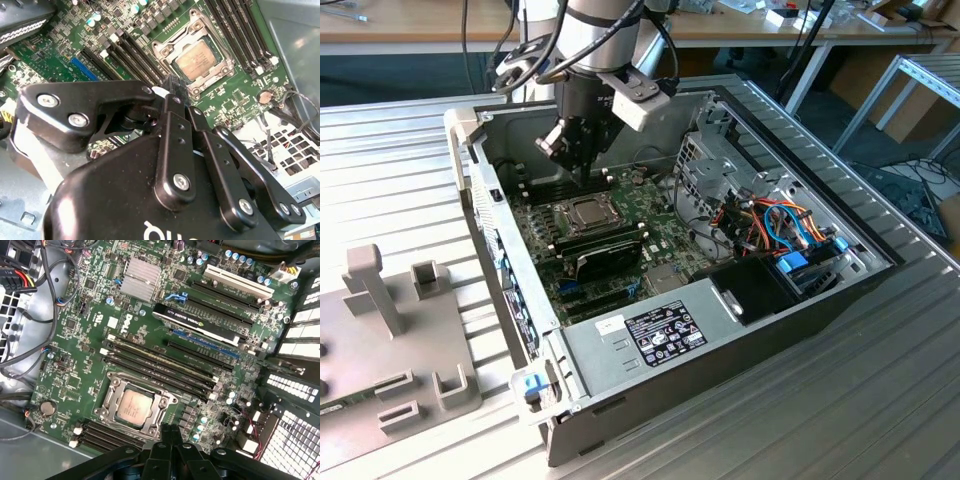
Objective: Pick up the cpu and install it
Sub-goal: 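Install the second cpu locking lever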
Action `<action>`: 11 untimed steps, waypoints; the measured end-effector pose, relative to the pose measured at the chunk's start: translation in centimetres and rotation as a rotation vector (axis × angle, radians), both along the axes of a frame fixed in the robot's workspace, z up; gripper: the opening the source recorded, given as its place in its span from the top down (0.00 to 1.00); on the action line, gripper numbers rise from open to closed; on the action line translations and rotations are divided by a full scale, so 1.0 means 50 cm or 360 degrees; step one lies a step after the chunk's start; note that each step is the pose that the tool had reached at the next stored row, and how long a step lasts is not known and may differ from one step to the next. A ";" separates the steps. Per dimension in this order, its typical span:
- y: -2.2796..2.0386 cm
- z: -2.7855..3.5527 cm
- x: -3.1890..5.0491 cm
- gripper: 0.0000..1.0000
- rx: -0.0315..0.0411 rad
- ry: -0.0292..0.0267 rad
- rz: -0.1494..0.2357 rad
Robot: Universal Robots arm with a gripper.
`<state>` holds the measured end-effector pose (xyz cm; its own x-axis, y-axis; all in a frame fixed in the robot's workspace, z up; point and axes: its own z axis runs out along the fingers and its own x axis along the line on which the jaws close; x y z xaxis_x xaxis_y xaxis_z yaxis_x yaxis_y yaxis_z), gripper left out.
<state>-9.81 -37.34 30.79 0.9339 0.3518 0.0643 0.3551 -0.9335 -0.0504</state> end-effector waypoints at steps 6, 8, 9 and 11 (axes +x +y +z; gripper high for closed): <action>0.0000 0.000 0.019 0.89 0.0000 0.00000 0.0002; 0.0000 0.000 0.033 0.89 0.0000 0.00000 0.0002; 0.0000 0.000 0.039 0.89 0.0000 0.00001 0.0002; 0.0000 0.000 0.045 0.89 0.0000 0.00000 0.0002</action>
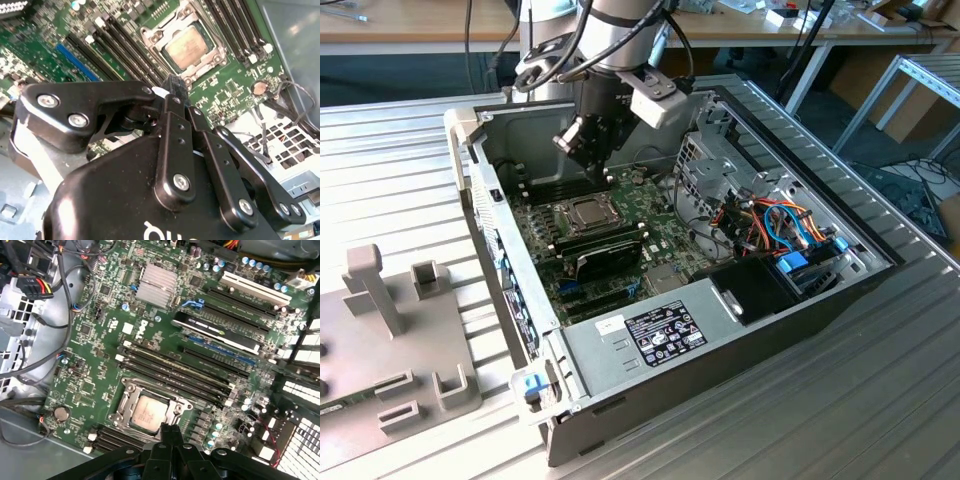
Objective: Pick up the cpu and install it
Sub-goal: 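Install the second cpu locking lever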
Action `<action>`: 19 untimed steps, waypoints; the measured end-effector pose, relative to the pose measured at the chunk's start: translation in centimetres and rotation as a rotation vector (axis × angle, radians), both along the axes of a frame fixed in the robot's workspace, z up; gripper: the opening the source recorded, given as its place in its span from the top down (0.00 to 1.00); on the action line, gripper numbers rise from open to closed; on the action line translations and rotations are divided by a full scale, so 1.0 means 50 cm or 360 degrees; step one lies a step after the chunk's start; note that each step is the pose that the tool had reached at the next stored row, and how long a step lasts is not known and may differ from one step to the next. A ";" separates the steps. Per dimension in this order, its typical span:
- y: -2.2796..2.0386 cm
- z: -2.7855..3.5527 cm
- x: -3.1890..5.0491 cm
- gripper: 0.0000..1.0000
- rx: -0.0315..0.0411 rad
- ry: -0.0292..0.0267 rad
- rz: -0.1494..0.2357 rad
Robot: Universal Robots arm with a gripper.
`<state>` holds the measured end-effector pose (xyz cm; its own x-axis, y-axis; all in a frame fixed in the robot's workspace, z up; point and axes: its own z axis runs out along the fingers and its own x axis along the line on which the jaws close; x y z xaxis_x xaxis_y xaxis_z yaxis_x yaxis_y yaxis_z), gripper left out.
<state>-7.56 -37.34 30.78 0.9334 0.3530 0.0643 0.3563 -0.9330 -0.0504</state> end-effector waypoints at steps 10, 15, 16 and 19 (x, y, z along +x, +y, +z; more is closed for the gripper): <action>0.0000 0.000 0.013 0.89 0.0000 0.00000 0.0270; 0.0000 0.000 0.014 0.89 -0.0001 0.00000 0.0469; 0.0000 -0.001 0.014 0.89 -0.0001 0.00000 0.0523; 0.0000 -0.002 0.014 0.89 -0.0001 -0.00002 0.0638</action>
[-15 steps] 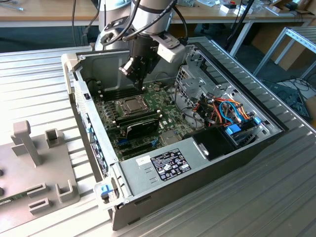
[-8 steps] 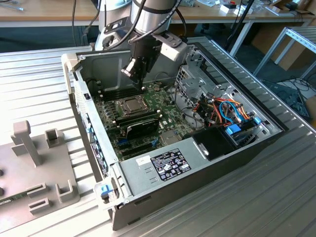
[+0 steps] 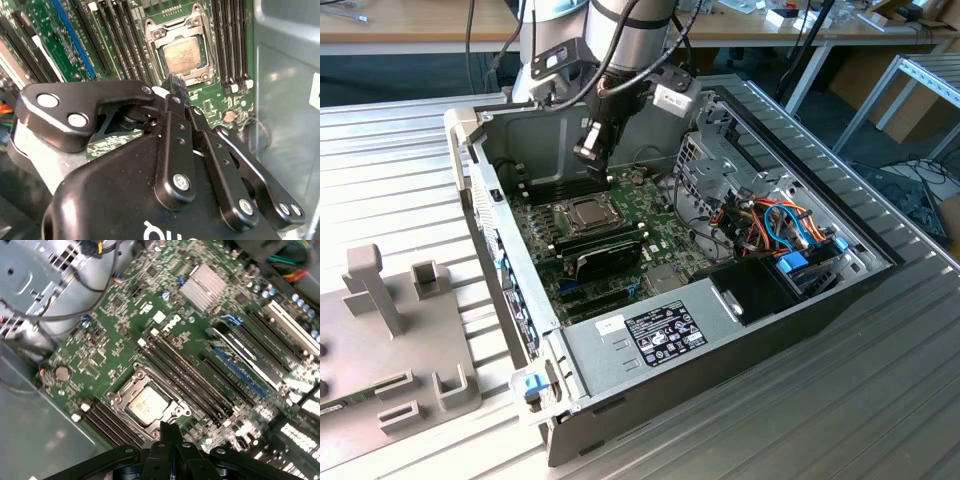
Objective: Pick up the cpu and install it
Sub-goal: 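Install the second cpu locking lever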
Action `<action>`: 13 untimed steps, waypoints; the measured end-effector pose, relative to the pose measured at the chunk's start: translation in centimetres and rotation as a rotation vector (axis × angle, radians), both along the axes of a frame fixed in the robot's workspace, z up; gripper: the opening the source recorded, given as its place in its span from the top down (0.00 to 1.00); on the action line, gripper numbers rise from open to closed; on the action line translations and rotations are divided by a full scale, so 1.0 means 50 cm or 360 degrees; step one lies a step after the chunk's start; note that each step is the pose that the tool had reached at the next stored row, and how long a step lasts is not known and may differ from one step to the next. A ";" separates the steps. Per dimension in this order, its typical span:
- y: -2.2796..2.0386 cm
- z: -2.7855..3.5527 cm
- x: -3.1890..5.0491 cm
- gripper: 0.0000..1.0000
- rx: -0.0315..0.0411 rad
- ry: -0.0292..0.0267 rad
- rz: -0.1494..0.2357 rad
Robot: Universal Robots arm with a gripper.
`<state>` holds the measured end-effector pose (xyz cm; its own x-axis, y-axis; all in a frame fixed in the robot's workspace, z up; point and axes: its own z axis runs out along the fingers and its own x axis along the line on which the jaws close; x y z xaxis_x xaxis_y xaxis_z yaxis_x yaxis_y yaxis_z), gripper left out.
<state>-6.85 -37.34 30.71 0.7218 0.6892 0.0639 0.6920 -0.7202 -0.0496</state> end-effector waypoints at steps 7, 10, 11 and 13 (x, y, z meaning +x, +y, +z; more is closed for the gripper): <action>0.0000 -0.001 0.000 0.89 0.0000 -0.00067 0.0319; 0.0000 -0.002 0.000 0.89 -0.0001 -0.00149 0.0435; 0.0000 -0.002 0.000 0.89 -0.0001 -0.00197 0.0485; 0.0000 -0.002 0.000 0.89 -0.0002 -0.00324 0.0607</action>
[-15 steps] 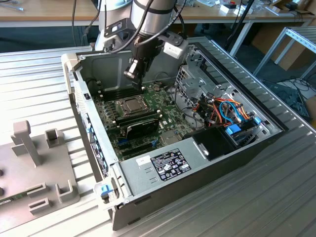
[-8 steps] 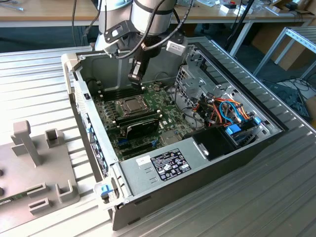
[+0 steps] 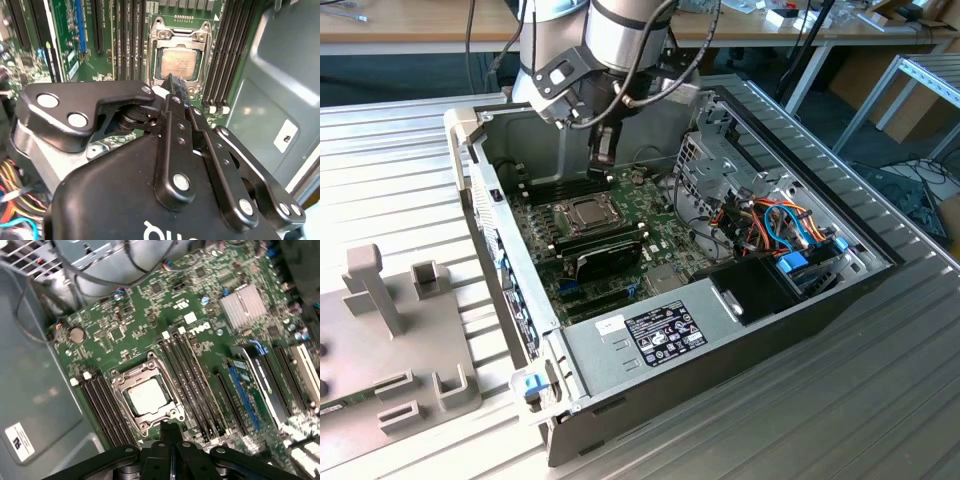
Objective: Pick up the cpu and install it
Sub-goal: 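Install the second cpu locking lever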
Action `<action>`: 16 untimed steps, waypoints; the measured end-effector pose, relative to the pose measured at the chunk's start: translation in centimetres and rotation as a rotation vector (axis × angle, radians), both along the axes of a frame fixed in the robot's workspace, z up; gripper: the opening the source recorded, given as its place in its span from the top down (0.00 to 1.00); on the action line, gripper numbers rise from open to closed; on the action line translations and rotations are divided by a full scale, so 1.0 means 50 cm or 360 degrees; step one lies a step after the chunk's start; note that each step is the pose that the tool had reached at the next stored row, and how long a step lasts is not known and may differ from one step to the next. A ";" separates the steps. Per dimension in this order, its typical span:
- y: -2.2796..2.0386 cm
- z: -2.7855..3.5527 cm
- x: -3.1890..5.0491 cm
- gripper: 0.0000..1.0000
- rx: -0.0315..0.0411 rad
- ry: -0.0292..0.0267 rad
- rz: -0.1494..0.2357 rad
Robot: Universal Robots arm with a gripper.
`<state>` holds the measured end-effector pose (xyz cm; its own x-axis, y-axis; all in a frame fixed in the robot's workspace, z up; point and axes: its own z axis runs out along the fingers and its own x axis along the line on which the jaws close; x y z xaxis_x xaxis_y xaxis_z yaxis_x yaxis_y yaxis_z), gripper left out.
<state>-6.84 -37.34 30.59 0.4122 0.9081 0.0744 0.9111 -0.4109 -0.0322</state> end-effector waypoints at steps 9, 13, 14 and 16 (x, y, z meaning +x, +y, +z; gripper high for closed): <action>0.0000 -0.001 0.001 0.89 0.0000 -0.00184 0.0160; 0.0000 -0.001 0.001 0.89 0.0000 -0.00185 0.0145; 0.0000 -0.001 0.001 0.89 0.0000 -0.00185 0.0144; 0.0000 -0.001 0.001 0.89 0.0000 -0.00185 0.0144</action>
